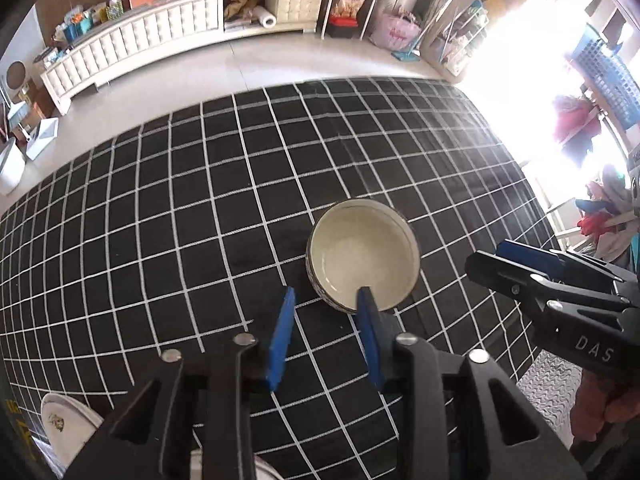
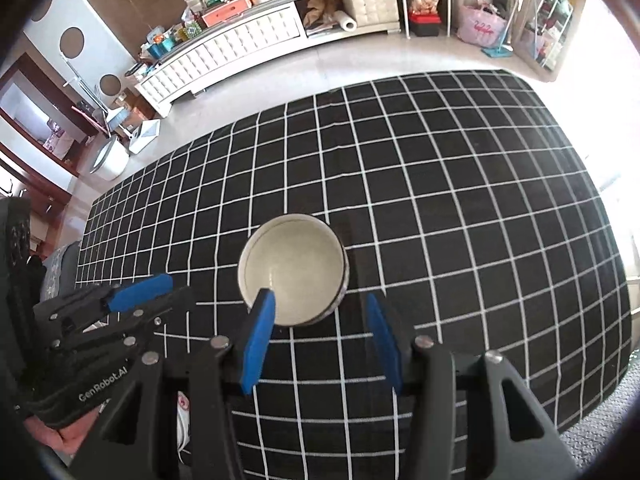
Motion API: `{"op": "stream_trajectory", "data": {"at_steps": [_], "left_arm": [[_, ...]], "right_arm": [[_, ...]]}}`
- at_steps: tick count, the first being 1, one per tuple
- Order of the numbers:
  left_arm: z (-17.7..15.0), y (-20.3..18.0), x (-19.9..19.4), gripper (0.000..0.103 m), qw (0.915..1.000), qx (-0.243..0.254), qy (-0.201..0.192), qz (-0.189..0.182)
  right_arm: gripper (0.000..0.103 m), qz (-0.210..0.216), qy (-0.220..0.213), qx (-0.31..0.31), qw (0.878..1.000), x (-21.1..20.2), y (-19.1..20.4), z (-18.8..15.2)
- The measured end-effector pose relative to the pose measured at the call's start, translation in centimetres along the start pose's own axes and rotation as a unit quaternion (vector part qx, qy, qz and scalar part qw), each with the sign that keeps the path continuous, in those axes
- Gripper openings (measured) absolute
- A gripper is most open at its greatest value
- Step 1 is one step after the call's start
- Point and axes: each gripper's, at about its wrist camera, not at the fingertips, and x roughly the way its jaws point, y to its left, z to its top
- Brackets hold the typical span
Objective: Organize plates and bowls
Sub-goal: 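Close the right tool on the floral bowl rim and lift it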
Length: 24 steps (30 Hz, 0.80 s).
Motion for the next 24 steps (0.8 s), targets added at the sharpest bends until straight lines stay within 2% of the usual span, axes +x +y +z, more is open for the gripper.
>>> {"op": "stream_trajectory", "data": {"at_steps": [1, 5, 8, 11, 12, 13, 15, 20, 24], "left_arm": [[0.3, 0.1, 0.6, 0.027, 1.0000, 0.000, 0.005, 0.002], [0.9, 0.3, 3.0, 0.024, 0.9997, -0.004, 0.024, 0.003], [1.1, 0.3, 4.5, 0.024, 0.9994, -0.004, 0.033, 0.007], [1.4, 0.3, 5.7, 0.020, 0.9992, 0.002, 0.038, 0.015], [1.5, 0.3, 5.9, 0.012, 0.9991, 0.004, 0.039, 0.018], [1.5, 0.2, 6.3, 0.010, 0.9989, 0.009, 0.039, 0.023], [1.5, 0.0, 6.9, 0.009, 0.9988, 0.013, 0.041, 0.025], [1.5, -0.3, 8.3, 0.008, 0.9984, 0.015, 0.046, 0.028], [1.2, -0.3, 9.2, 0.008, 0.9984, 0.022, 0.038, 0.035]], "right_arm": [[0.043, 0.001, 0.001, 0.002, 1.000, 0.6, -0.1, 0.3], [0.041, -0.007, 0.024, 0.013, 1.000, 3.4, -0.6, 1.2], [0.035, -0.010, 0.038, 0.018, 0.999, 5.1, -1.1, 1.4], [0.026, -0.008, 0.045, 0.018, 0.999, 6.2, -1.4, 1.4], [0.020, -0.003, 0.046, 0.014, 0.999, 6.6, -1.4, 1.4], [0.018, -0.001, 0.049, 0.012, 0.999, 6.8, -1.4, 1.4], [0.014, -0.006, 0.051, 0.006, 0.999, 7.1, -1.4, 1.3], [0.009, -0.009, 0.052, -0.006, 0.999, 7.1, -1.3, 0.8], [0.009, -0.029, 0.044, -0.032, 0.998, 6.9, -1.0, 0.3]]}}
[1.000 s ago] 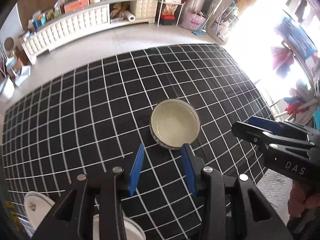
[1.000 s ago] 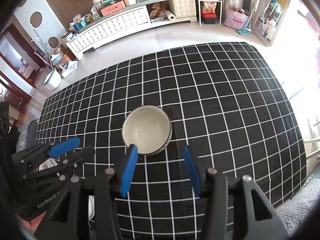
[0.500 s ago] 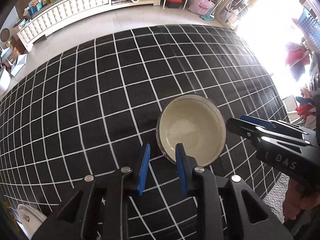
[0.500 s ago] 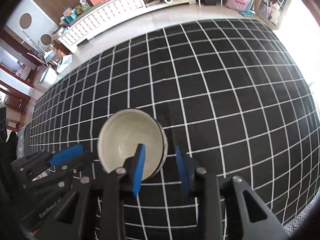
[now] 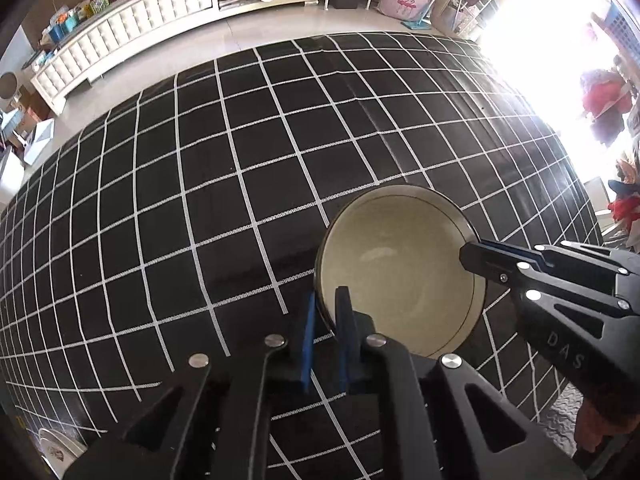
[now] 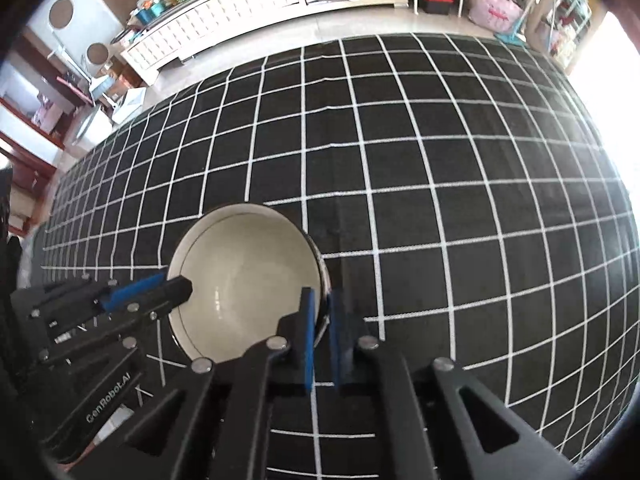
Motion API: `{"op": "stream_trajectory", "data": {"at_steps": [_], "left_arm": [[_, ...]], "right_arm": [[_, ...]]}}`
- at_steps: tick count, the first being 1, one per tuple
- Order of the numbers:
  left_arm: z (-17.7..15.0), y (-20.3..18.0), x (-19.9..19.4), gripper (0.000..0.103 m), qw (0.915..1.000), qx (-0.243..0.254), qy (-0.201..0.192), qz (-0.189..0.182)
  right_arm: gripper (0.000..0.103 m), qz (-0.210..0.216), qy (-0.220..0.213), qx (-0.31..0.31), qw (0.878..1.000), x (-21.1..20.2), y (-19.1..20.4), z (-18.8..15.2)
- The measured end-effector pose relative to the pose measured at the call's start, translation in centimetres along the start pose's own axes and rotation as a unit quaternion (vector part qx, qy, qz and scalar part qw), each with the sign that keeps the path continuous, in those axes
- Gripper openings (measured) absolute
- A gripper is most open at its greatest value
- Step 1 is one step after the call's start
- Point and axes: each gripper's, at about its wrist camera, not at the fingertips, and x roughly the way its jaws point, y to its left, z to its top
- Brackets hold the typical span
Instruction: Organize plates and bowls
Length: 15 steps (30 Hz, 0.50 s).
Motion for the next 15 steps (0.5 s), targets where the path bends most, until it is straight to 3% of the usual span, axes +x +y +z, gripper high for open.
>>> {"op": "stream_trajectory", "data": {"at_steps": [5, 15], "left_arm": [[-0.4, -0.7, 0.0, 0.008, 0.9999, 0.002, -0.002, 0.011], [-1.7, -0.8, -1.6, 0.007, 1.0000, -0.009, 0.000, -0.003]], "right_arm": [[0.009, -0.006, -0.001, 0.002, 1.000, -0.2, 0.1, -0.3], [0.008, 0.010, -0.001, 0.029, 1.000, -2.1, 0.1, -1.7]]}}
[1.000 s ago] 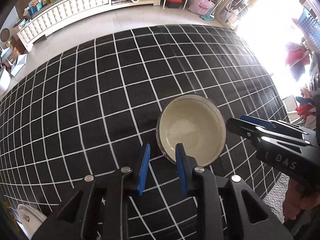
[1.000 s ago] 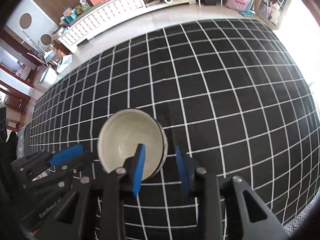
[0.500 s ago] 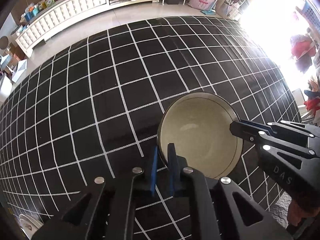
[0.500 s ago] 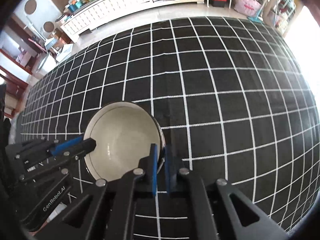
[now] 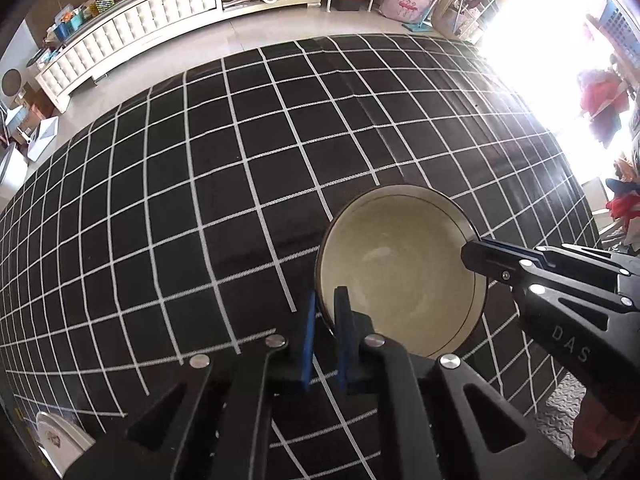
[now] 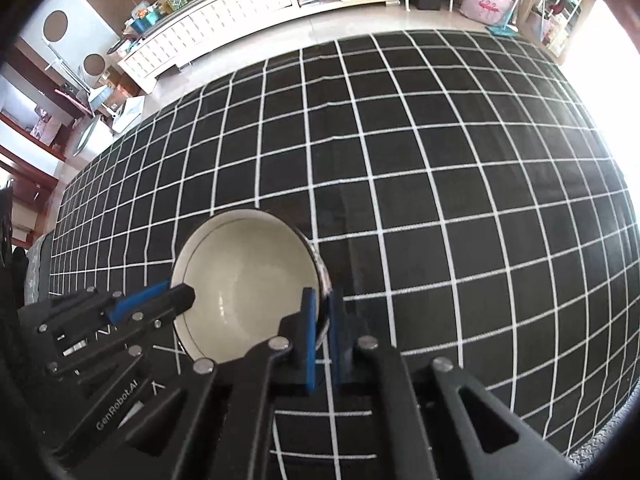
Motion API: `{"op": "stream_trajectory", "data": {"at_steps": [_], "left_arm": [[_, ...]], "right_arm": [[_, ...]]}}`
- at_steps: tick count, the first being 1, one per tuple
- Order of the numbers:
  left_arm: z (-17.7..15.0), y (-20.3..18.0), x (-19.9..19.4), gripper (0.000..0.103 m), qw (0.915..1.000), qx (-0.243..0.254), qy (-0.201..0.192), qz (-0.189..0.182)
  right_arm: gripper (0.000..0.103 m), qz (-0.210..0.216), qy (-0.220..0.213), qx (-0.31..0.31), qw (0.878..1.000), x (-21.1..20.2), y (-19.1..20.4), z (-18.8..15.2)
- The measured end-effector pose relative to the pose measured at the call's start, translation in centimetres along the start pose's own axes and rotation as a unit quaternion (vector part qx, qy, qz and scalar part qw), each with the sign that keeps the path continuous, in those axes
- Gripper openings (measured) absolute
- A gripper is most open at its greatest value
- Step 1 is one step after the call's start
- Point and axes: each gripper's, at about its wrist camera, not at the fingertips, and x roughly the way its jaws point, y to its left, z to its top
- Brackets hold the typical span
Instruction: Organize plates and bowls
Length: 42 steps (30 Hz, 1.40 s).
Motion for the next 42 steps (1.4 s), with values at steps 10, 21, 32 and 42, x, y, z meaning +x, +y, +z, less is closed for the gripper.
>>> {"op": "stream_trajectory", "data": {"at_steps": [10, 21, 32, 42], "left_arm": [[-2.9, 1.8, -5.5, 0.007, 0.9995, -0.019, -0.023, -0.006], [-7.7, 6.9, -12.1, 0.007, 0.9973, -0.056, -0.049, 0.002], [-12.3, 9.7, -14.8, 0.007, 0.9948, -0.079, -0.061, 0.018], [-16.2, 10.7, -14.3, 0.007, 0.9946, -0.093, -0.043, 0.017]], "right_arm": [[0.008, -0.004, -0.020, -0.026, 0.999, -4.3, 4.2, -1.2], [0.008, 0.022, -0.033, -0.054, 0.998, -7.1, 10.7, -3.7], [0.008, 0.038, -0.020, -0.076, 0.996, -6.8, 14.7, -6.6], [0.008, 0.035, -0.003, -0.081, 0.996, -5.7, 16.1, -9.1]]}}
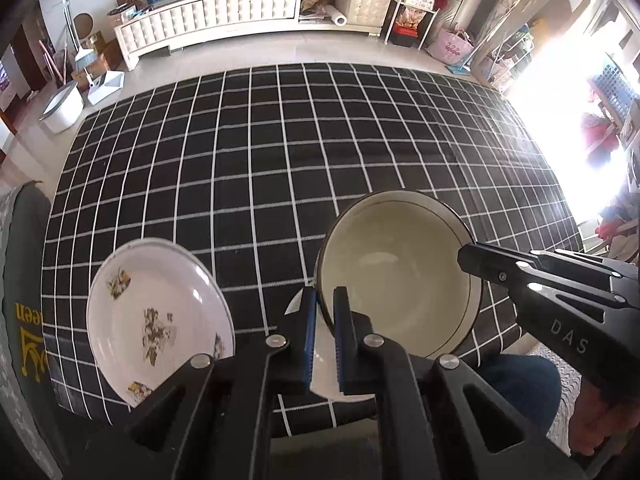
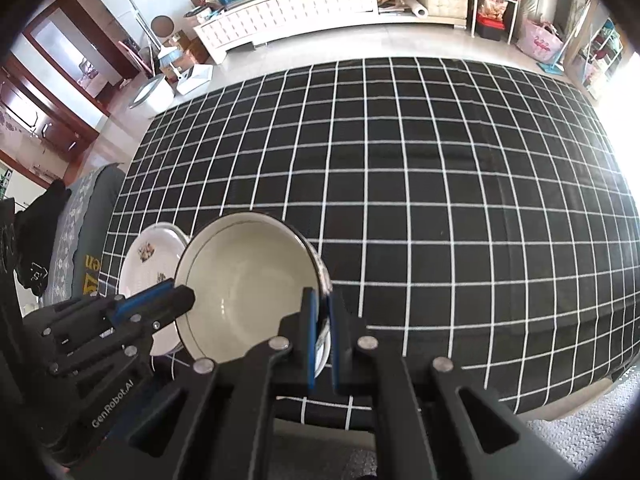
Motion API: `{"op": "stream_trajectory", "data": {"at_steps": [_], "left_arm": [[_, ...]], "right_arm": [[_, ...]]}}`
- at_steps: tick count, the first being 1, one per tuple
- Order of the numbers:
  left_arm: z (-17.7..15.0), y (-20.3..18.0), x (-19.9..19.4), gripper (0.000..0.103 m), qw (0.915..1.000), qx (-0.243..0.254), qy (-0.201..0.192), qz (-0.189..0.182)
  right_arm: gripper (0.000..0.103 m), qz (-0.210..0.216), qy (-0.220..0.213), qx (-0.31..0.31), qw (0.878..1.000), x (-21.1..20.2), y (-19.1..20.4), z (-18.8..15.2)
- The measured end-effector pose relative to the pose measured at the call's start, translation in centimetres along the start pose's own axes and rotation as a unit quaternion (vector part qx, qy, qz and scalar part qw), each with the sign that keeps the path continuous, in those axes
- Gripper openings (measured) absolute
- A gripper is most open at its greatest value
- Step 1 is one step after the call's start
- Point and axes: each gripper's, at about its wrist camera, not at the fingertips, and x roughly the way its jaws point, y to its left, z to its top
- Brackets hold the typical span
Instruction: Organize plates and bowls
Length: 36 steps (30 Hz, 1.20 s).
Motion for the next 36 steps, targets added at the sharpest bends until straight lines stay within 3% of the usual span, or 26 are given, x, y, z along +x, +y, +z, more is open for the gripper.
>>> {"op": "stream_trajectory", "data": {"at_steps": [15, 36], "left_arm": [[-4.7, 2.7, 2.1, 0.007, 0.9993, -0.029, 0.024, 0.001], [-5.8, 2.9, 3.1, 0.007, 0.9990, -0.024, 0.038, 0.002]], "right_arm": [[0.008, 0.006, 0.028, -0.007, 1.000, 2.7, 1.7, -2.6], [0.008, 0.006, 0.046, 0.010, 0.999, 3.8, 0.7, -3.6]]}}
